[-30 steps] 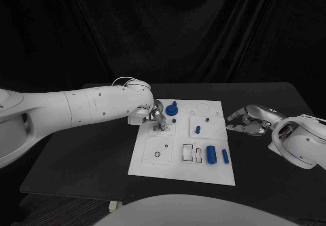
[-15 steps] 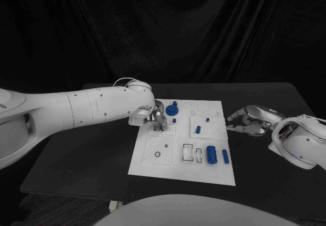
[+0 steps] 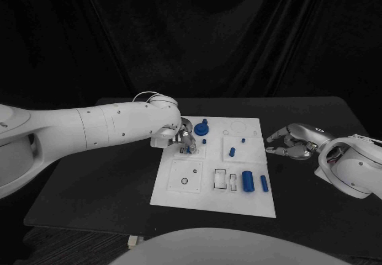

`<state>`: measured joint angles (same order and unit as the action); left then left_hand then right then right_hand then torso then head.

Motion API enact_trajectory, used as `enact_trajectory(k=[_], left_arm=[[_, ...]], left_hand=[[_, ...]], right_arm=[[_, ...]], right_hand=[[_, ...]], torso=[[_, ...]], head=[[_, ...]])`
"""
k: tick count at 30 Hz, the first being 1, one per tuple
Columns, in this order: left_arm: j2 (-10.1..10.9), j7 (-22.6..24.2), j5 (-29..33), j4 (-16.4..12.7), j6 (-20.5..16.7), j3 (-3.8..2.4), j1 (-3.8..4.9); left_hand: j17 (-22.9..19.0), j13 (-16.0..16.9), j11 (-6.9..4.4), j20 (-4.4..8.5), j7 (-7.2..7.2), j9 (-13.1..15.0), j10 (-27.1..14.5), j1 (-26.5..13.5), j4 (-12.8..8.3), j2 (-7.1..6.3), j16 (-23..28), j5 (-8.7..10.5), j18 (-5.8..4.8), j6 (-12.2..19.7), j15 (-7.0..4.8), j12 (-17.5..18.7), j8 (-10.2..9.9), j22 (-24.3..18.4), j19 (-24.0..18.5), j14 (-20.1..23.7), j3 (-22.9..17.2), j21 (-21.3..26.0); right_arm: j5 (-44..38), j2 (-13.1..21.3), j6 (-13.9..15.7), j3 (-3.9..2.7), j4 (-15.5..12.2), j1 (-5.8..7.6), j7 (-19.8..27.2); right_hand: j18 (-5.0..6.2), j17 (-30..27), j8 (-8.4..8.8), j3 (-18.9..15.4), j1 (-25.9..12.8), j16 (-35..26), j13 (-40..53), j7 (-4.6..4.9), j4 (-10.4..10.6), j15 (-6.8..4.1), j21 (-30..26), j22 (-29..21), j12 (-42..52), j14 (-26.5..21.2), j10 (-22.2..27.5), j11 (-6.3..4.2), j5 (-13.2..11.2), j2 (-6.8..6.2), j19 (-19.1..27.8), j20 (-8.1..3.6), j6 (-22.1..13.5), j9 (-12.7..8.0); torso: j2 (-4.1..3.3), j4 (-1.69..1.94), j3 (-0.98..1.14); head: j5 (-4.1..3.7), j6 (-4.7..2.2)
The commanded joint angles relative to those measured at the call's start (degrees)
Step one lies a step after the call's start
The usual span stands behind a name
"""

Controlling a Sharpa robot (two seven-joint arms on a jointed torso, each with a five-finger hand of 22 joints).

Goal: Assemble the parts on the task board

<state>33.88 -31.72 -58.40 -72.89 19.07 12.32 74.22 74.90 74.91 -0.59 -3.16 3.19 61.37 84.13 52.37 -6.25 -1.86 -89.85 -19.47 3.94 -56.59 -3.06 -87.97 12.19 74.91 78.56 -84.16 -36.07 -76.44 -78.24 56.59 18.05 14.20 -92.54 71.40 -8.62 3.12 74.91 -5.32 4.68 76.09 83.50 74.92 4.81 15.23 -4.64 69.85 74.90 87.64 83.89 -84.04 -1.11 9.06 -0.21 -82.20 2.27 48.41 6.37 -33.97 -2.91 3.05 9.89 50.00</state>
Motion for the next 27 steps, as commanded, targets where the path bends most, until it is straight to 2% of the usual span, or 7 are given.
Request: enact_trajectory(k=[1, 11, 13, 14, 15, 19, 27], left_arm=[[0.0, 0.2, 0.3, -0.2, 1.1, -0.03, -0.15], [0.0, -0.3, 0.3, -0.2, 1.7, -0.03, -0.19], [-0.1, -0.4, 0.3, -0.2, 1.8, -0.03, -0.20], [-0.1, -0.4, 0.3, -0.2, 1.9, -0.03, -0.20], [-0.1, -0.5, 0.3, -0.1, 2.0, -0.03, -0.21], [-0.2, -0.5, 0.3, 0.1, 2.0, -0.03, -0.23], [-0.4, -0.4, 0.3, 0.6, 1.5, -0.03, -0.26]], left_hand=[[15.1, 13.3, -0.30, 0.04, -0.19, -0.1, 4.0, -0.1, -0.2, 0.63, -0.2, -0.39, 0.24, 0.0, -0.31, 0.2, -0.4, 5.7, -0.2, -5.8, -0.7, 0.4], [15.1, 13.1, -0.18, 0.00, -0.08, -0.3, 3.7, -0.7, -0.3, 0.63, -0.2, 0.08, 0.31, 0.0, -0.24, 0.6, -0.6, 5.6, -0.5, -5.8, -0.8, 0.7], [15.1, 13.0, -0.12, -0.08, -0.01, -0.6, 3.6, -1.3, -0.2, 0.74, -0.2, 1.68, 0.33, 0.0, -0.15, 0.7, -0.9, 5.5, -0.6, -5.8, -0.8, 0.9], [15.1, 12.9, -0.01, -0.18, 0.06, -0.9, 3.5, -2.1, 0.1, 0.92, -0.2, 4.17, 0.35, 0.0, -0.08, 0.8, -1.4, 5.5, -0.7, -5.8, -0.5, 1.1], [15.1, 12.9, 0.00, -0.20, 0.08, -1.0, 3.5, -2.2, 0.1, 0.94, -0.2, 4.50, 0.35, 0.1, -0.07, 0.8, -1.5, 5.5, -0.7, -5.8, -0.5, 1.2], [15.1, 12.8, 0.32, -0.47, 0.41, -2.3, 3.3, -4.0, 1.2, 1.22, -0.2, 9.70, 0.40, -0.2, 0.21, 1.0, -2.9, 5.5, -0.9, -5.8, 1.0, 1.6], [15.1, 12.6, 0.76, -0.80, 0.92, -3.4, 3.1, -5.6, 3.5, 1.66, -0.2, 11.48, 0.48, -0.4, 0.62, 1.2, -4.4, 5.6, -1.1, -5.8, 5.1, 2.2]], right_arm=[[-0.1, 0.0, -0.6, -0.03, 0.0, -0.17, -0.9], [-0.1, 0.0, -0.8, -0.03, 0.1, -0.24, -1.0], [-0.1, -0.1, -0.9, -0.03, 0.1, -0.25, -1.0], [-0.1, -0.1, -0.9, -0.03, 0.1, -0.25, -1.0], [-0.1, -0.1, -1.0, -0.03, 0.1, -0.25, -1.0], [-0.1, -0.1, -1.1, -0.03, 0.1, -0.26, -1.0], [-0.1, -0.2, -1.4, -0.03, 0.1, -0.26, -1.0]], right_hand=[[1.11, 7.1, 0.31, 0.0, 0.6, -0.3, 12.4, 0.01, -0.3, 0.45, -0.3, 9.4, -0.3, 4.2, -3.8, 0.44, 0.2, 0.02, 0.3, -0.02, 0.2, -0.1], [1.13, 7.1, 0.33, 0.1, 0.7, -0.3, 12.4, 0.02, -0.4, 0.46, -0.4, 9.4, -0.3, 4.2, -3.8, 0.45, 0.3, 0.03, 0.3, -0.01, 0.2, -0.1], [1.13, 7.1, 0.33, 0.1, 0.7, -0.3, 12.4, 0.02, -0.4, 0.46, -0.4, 9.4, -0.3, 4.2, -3.8, 0.45, 0.3, 0.03, 0.3, -0.01, 0.2, -0.1], [1.13, 7.1, 0.33, 0.1, 0.7, -0.3, 12.4, 0.02, -0.4, 0.46, -0.4, 9.4, -0.3, 4.2, -3.8, 0.45, 0.3, 0.03, 0.3, -0.01, 0.2, -0.1], [1.13, 7.1, 0.33, 0.1, 0.7, -0.3, 12.4, 0.02, -0.4, 0.46, -0.4, 9.4, -0.3, 4.2, -3.8, 0.45, 0.3, 0.03, 0.3, -0.01, 0.2, -0.1], [1.12, 7.1, 0.34, 0.1, 0.8, -0.3, 12.4, 0.03, -0.5, 0.46, -0.4, 9.4, -0.3, 4.2, -3.7, 0.46, 0.3, 0.03, 0.3, -0.01, 0.3, -0.1], [1.13, 7.0, 0.35, 0.1, 0.9, -0.4, 12.4, 0.04, -0.6, 0.47, -0.4, 9.4, -0.3, 4.2, -3.7, 0.46, 0.4, 0.04, 0.4, 0.00, 0.3, -0.2]], torso=[[0.03, -0.06, -0.03], [0.00, 0.06, 0.03], [-0.02, 0.06, 0.03], [-0.02, 0.06, 0.02], [-0.01, 0.04, 0.01], [0.00, 0.01, -0.02], [-0.02, 0.01, 0.02]], head=[[0.06, 0.00], [-0.01, 0.00], [0.00, 0.00], [-0.01, 0.00], [-0.01, 0.00], [0.05, 0.00], [0.05, 0.00]])
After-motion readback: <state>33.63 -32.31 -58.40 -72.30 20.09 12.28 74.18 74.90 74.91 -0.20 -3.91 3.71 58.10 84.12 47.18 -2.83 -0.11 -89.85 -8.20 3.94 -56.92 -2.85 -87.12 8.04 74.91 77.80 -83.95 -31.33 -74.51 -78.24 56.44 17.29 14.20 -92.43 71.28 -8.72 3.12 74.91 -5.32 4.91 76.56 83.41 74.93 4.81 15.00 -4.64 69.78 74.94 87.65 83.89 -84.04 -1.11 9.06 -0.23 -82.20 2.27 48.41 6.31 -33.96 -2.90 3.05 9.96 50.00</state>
